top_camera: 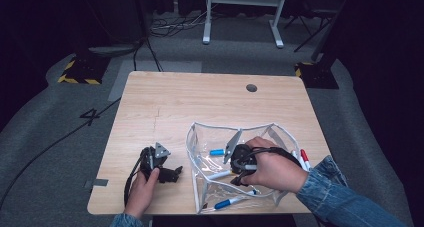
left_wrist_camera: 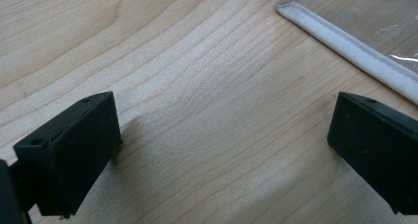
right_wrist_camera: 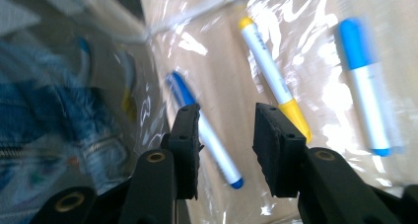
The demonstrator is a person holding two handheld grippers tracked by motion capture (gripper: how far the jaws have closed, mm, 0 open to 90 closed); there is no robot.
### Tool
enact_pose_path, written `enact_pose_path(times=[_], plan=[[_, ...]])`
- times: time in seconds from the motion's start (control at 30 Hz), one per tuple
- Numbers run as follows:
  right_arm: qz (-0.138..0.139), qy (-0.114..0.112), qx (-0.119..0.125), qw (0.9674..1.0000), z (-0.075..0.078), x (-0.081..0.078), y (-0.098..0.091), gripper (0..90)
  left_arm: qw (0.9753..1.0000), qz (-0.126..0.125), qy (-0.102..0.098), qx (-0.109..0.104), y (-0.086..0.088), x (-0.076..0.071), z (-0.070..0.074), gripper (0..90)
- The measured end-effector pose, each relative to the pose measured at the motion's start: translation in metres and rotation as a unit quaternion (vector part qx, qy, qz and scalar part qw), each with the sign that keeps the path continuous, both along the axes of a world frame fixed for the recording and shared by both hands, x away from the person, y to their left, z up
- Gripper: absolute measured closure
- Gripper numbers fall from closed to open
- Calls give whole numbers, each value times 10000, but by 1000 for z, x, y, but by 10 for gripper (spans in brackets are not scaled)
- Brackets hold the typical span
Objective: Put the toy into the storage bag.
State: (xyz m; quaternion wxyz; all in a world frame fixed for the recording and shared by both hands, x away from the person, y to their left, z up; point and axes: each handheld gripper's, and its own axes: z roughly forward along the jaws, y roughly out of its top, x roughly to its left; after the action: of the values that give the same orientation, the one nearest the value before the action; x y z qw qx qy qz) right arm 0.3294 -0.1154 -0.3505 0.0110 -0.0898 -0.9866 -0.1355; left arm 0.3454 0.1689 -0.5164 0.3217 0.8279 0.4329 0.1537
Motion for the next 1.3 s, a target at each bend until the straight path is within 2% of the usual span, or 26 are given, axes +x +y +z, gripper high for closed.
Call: enact_pose_path(times=[0.03,0.07,0.1,0.17,0.3,0.33,0.4,0.47,0.5,0.53,0.7,0.73,0.77,0.83,0.87,0.9,0.93,0.97,1.0,1.03,1.07,1.1,1.17,1.23,1.27,1.3], plan=[[0,0,0,10000,0,0,0,637,10000,0,0,0,0,0,0,0],[-129,-132,194,9996,11,1,-5,627,10000,0,13,-8,0,0,0,0],[-129,-132,194,9996,11,1,-5,627,10000,0,13,-8,0,0,0,0],[-300,-245,451,9982,25,1,-12,629,10000,1,13,-9,0,0,0,1],[-608,-497,839,9934,51,3,-32,626,10000,-2,17,-10,0,0,0,1],[-803,-603,965,9903,59,5,-44,625,10000,1,-17,-1,0,0,0,0],[-867,-634,1007,9891,62,6,-49,624,10000,1,16,-13,0,0,0,1],[-1122,-716,1166,9842,69,10,-68,624,10000,7,12,-19,0,0,0,0],[-1200,-756,1184,9828,72,11,-73,624,10000,8,6,-13,0,0,0,1],[-1200,-756,1184,9828,72,11,-73,624,10000,8,6,-13,0,0,0,1],[-1610,-903,1306,9741,81,18,-103,612,10000,6,20,-21,0,0,0,1],[-1701,-908,1363,9717,83,18,-109,606,10000,-2,18,-9,0,0,0,1],[-1911,-881,1437,9670,84,20,-123,598,10000,5,18,-19,0,0,0,0],[-1963,-897,1438,9658,83,21,-128,596,10000,-3,0,-3,0,0,0,1],[-2141,-928,1449,9615,82,22,-140,592,10000,-1,23,-14,0,0,0,0],[-2229,-941,1455,9593,81,24,-147,591,10000,-4,-6,1,0,0,0,1],[-2229,-941,1455,9593,81,24,-147,591,10000,-4,-6,1,0,0,0,1],[-2420,-969,1467,9542,79,27,-160,587,10000,-6,-9,5,0,0,0,0],[-2516,-982,1475,9515,77,29,-166,584,10000,-6,-9,5,0,0,0,0],[-2584,-938,1508,9496,75,31,-172,583,10000,-2,20,-10,0,0,0,1],[-2584,-938,1508,9496,75,31,-172,583,10000,-2,20,-10,0,0,0,1],[-2772,-904,1538,9441,70,34,-184,582,10000,4,19,-17,0,0,0,1],[-2815,-904,1530,9429,69,34,-188,581,10000,-1,4,0,0,0,0,0],[-2939,-893,1515,9395,63,36,-197,579,10000,-2,6,-1,0,0,0,1],[-3067,-915,1438,9364,56,39,-206,578,10000,-6,-8,4,0,0,0,0],[-3067,-915,1438,9364,56,39,-206,578,10000,-6,-8,4,0,0,0,0]])
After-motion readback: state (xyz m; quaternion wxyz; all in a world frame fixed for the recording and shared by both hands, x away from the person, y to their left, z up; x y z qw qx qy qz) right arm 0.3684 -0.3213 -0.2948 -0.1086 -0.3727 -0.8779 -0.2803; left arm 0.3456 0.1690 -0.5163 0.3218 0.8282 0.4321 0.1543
